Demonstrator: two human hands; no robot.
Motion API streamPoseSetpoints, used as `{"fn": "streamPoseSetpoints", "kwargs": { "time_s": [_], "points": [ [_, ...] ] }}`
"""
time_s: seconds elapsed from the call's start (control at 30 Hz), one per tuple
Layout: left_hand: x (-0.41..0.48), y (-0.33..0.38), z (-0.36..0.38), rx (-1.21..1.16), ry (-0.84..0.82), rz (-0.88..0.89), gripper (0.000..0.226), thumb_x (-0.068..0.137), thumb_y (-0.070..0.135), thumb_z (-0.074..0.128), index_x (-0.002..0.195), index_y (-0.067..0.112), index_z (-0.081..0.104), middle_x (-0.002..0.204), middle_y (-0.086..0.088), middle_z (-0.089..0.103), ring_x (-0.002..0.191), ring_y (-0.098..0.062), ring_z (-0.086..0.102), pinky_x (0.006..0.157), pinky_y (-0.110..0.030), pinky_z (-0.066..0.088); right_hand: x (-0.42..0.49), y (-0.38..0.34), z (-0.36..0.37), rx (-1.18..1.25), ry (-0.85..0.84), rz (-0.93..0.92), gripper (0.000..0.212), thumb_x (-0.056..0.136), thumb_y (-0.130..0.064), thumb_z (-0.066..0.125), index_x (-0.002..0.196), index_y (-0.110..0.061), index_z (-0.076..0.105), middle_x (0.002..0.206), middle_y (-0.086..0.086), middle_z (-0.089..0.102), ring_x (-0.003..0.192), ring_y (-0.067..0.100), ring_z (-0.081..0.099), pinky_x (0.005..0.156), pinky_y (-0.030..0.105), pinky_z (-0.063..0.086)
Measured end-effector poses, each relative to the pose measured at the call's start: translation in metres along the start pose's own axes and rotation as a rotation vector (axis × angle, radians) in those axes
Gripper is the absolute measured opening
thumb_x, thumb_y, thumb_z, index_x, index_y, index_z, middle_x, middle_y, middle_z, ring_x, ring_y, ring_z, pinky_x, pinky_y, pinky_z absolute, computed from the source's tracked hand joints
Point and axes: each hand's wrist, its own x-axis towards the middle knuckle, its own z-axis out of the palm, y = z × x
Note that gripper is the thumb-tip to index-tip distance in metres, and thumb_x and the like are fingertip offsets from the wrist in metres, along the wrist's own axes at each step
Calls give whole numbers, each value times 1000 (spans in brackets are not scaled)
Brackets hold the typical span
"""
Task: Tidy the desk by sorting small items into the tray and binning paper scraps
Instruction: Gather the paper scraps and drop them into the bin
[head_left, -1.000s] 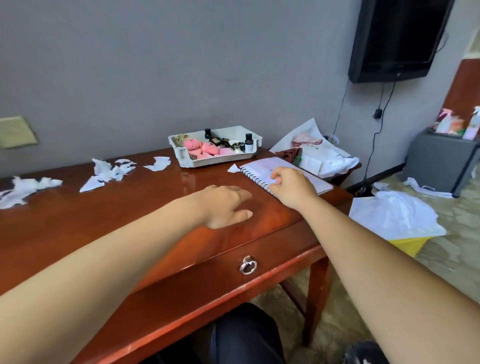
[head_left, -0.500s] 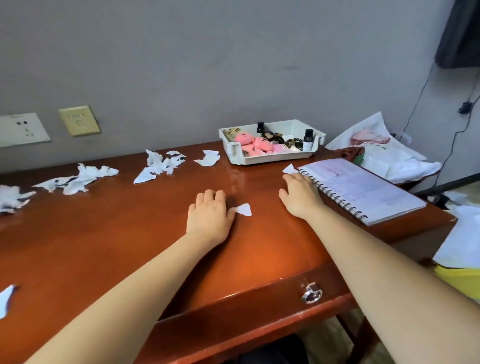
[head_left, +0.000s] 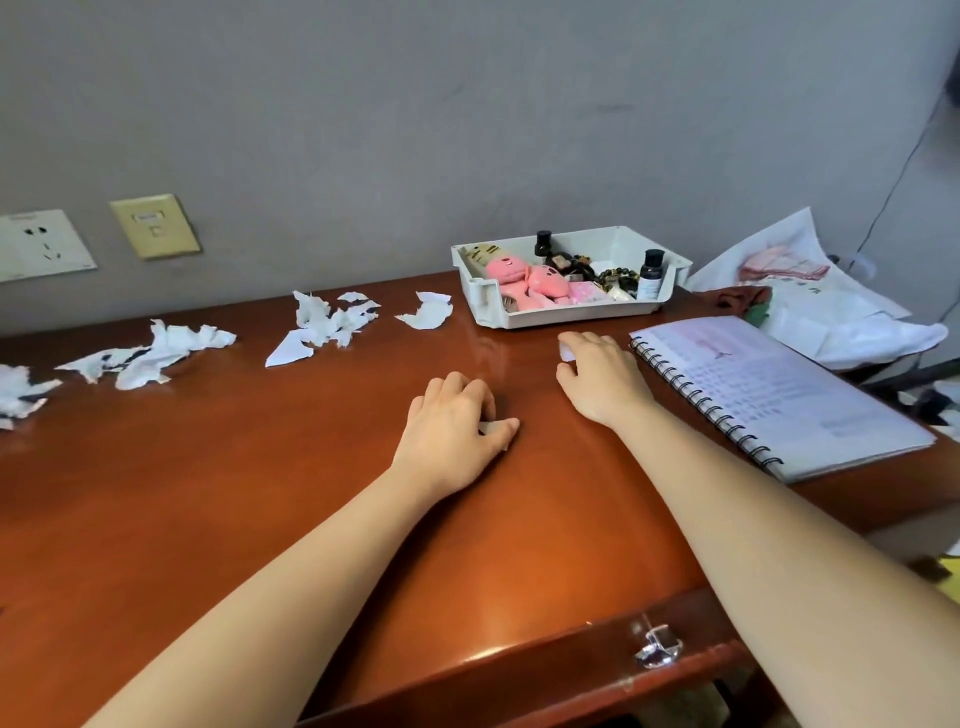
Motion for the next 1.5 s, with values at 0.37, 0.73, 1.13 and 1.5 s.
{"fn": "streamPoseSetpoints", "kwargs": {
  "time_s": [0.37,0.73,1.13,1.5],
  "points": [
    [-14,-3,-11,-238,-18,28,16,91,23,59,101,11,56,77,4,56,76,-18,53,77,-32,44,0,-27,9,258,50,-167,24,88,-4,54,107,-11,66,106,7,67,102,26,59,86,34,49],
    [-19,-22,-13,-168,14,79,14,92,27,55,103,20,60,101,4,53,98,-17,50,91,-36,43,10,-42,21,257,33,-170,36,90,-17,59,125,-13,59,126,6,53,120,24,45,95,31,40],
    [-20,-26,-18,-190,-112,115,11,88,39,60,85,31,52,101,13,49,96,-10,44,90,-27,34,22,-54,20,237,-163,-37,20,90,-24,54,110,-26,60,118,1,62,116,27,51,98,39,35],
    [-15,-74,-36,-177,-90,42,16,87,37,62,78,27,54,84,14,47,89,-10,45,87,-28,38,43,-91,43,523,-58,-202,11,89,-18,57,78,-16,58,83,1,65,77,21,59,74,36,49]
  ]
}}
